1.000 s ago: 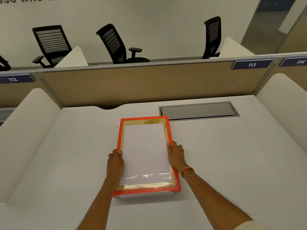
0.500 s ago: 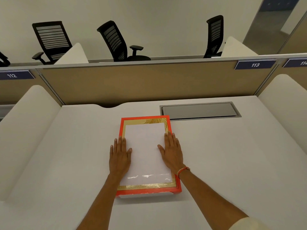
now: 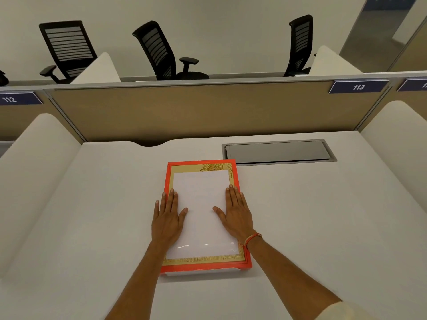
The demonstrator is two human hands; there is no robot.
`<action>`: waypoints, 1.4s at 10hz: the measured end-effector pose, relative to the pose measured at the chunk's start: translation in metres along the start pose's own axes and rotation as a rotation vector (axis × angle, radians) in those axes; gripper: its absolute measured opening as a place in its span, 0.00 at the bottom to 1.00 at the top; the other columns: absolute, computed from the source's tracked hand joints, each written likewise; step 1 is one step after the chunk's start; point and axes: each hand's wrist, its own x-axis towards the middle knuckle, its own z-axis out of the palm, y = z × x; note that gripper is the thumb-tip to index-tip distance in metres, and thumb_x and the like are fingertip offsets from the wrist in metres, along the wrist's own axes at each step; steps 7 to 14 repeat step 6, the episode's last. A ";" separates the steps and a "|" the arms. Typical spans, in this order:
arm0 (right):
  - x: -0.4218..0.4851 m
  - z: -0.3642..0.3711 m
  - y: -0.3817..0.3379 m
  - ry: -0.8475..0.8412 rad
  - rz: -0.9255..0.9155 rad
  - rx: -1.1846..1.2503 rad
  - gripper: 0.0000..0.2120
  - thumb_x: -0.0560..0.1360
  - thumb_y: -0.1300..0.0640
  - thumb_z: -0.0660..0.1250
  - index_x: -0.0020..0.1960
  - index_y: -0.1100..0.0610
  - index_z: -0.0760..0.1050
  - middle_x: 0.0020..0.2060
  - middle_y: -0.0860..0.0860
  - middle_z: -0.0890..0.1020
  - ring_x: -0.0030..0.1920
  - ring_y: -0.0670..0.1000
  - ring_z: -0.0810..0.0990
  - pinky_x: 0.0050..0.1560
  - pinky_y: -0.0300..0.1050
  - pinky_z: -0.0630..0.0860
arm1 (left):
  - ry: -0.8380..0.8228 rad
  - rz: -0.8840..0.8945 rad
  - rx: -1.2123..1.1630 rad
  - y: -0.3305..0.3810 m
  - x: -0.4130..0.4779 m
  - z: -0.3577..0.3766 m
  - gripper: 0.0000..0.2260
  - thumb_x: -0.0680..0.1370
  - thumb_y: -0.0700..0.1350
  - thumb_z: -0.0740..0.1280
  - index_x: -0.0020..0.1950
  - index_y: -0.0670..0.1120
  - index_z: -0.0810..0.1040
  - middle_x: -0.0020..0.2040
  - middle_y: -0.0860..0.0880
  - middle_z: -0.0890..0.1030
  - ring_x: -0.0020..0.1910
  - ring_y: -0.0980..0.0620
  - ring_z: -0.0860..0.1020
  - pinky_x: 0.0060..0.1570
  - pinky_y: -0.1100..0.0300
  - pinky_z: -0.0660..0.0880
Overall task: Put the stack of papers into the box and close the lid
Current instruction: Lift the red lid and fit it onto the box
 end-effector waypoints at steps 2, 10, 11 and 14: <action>0.000 0.000 0.001 0.009 -0.005 0.001 0.40 0.79 0.34 0.46 0.79 0.58 0.39 0.80 0.53 0.44 0.80 0.51 0.41 0.80 0.46 0.42 | -0.008 -0.006 -0.035 0.000 0.000 0.000 0.38 0.75 0.66 0.36 0.80 0.46 0.42 0.81 0.49 0.44 0.80 0.49 0.43 0.79 0.49 0.45; -0.003 -0.021 0.010 0.014 0.010 0.126 0.40 0.78 0.34 0.48 0.80 0.56 0.40 0.80 0.52 0.45 0.80 0.51 0.43 0.80 0.46 0.42 | 0.029 -0.026 -0.010 0.027 0.001 -0.013 0.44 0.70 0.69 0.26 0.80 0.45 0.42 0.81 0.48 0.43 0.81 0.49 0.42 0.80 0.50 0.43; -0.003 -0.021 0.010 0.014 0.010 0.126 0.40 0.78 0.34 0.48 0.80 0.56 0.40 0.80 0.52 0.45 0.80 0.51 0.43 0.80 0.46 0.42 | 0.029 -0.026 -0.010 0.027 0.001 -0.013 0.44 0.70 0.69 0.26 0.80 0.45 0.42 0.81 0.48 0.43 0.81 0.49 0.42 0.80 0.50 0.43; -0.003 -0.021 0.010 0.014 0.010 0.126 0.40 0.78 0.34 0.48 0.80 0.56 0.40 0.80 0.52 0.45 0.80 0.51 0.43 0.80 0.46 0.42 | 0.029 -0.026 -0.010 0.027 0.001 -0.013 0.44 0.70 0.69 0.26 0.80 0.45 0.42 0.81 0.48 0.43 0.81 0.49 0.42 0.80 0.50 0.43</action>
